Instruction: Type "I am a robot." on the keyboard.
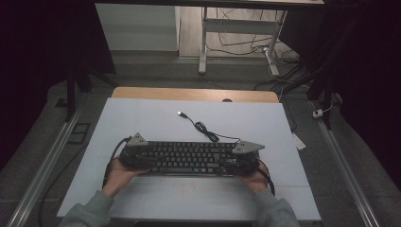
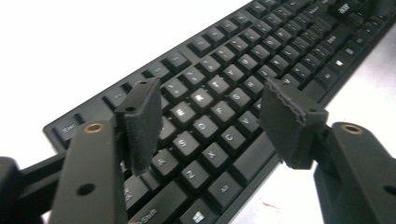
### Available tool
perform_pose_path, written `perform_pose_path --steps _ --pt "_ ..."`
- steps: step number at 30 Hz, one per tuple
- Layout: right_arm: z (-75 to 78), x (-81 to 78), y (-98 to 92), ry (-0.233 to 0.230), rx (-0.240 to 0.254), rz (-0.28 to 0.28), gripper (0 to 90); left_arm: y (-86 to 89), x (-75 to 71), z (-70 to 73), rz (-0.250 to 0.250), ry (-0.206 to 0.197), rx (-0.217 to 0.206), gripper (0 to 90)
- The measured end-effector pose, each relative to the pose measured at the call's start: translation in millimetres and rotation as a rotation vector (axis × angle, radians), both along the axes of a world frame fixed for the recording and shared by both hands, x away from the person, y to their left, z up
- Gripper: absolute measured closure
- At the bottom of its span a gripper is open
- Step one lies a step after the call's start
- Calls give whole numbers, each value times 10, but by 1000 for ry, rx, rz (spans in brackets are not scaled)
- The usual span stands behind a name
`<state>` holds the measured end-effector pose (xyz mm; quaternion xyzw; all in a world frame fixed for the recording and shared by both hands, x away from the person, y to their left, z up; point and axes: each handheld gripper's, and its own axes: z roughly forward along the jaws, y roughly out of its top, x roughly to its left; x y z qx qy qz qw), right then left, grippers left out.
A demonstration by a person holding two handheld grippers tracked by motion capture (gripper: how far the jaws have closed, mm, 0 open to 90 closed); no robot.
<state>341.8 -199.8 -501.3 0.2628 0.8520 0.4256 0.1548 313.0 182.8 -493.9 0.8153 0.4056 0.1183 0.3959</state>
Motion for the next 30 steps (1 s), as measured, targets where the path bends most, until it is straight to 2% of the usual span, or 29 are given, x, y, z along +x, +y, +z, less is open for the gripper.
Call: perform_pose_path --steps 5,11,21,25,30 --pt "1 0 0 1 -6 1 449 66 16 6 27 7 -9 348" --pt "-3 1 3 2 -8 0 448 110 28 10 34 9 -9 342" --pt "-6 0 9 1 -7 4 448 167 34 22 44 0 -9 372" --pt "-8 2 8 2 -7 4 448 179 37 7 35 0 1 470" --pt "-10 1 13 3 -13 4 448 175 43 -23 14 3 36 660"
